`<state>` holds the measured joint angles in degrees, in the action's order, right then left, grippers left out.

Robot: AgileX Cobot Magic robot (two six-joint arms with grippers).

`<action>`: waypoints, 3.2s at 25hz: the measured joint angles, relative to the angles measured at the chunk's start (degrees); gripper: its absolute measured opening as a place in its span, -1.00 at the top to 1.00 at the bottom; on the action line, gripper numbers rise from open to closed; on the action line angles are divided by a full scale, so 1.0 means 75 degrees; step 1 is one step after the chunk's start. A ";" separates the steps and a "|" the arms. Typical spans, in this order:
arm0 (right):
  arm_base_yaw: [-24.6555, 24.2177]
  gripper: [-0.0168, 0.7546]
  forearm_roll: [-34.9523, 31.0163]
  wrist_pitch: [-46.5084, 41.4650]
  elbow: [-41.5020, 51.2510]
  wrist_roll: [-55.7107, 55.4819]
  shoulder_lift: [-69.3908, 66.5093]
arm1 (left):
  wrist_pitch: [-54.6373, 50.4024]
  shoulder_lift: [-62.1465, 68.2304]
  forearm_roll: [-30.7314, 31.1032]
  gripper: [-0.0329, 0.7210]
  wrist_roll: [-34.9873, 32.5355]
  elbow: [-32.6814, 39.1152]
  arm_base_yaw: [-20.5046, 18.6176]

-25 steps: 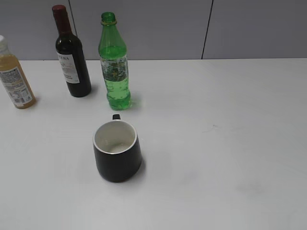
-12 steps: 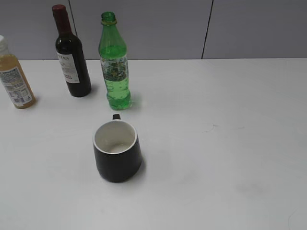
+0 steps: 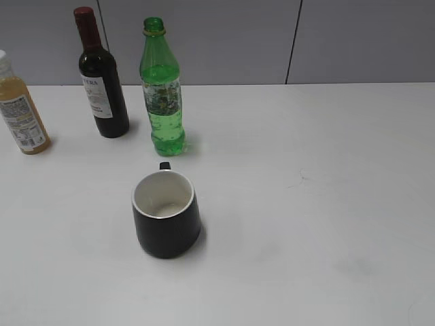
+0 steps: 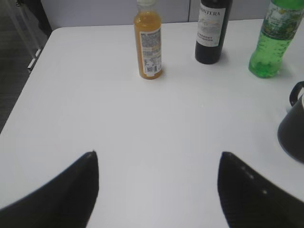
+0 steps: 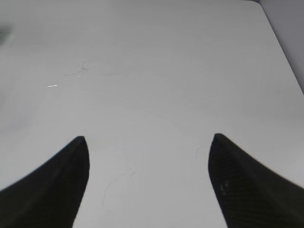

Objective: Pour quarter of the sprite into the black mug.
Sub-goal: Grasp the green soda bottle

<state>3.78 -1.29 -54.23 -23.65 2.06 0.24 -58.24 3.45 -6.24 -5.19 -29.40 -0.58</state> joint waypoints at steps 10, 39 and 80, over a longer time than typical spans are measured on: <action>0.0000 -0.58 0.0000 0.0000 0.0000 0.0008 0.0000 | 0.3221 0.1627 -0.0628 -0.65 -0.0896 0.0112 0.0111; 0.0000 -0.57 0.0000 0.0000 0.0000 0.0002 0.0000 | 1.4096 1.0548 0.0753 -0.65 0.0692 0.0530 0.2670; 0.0000 -0.57 -0.0007 0.0000 0.0000 0.0009 0.0000 | 1.4786 1.5403 0.1842 -0.86 0.1377 -0.3059 0.2893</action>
<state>3.78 -1.34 -54.23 -23.65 2.13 0.24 52.66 118.97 7.58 5.14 -52.35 21.12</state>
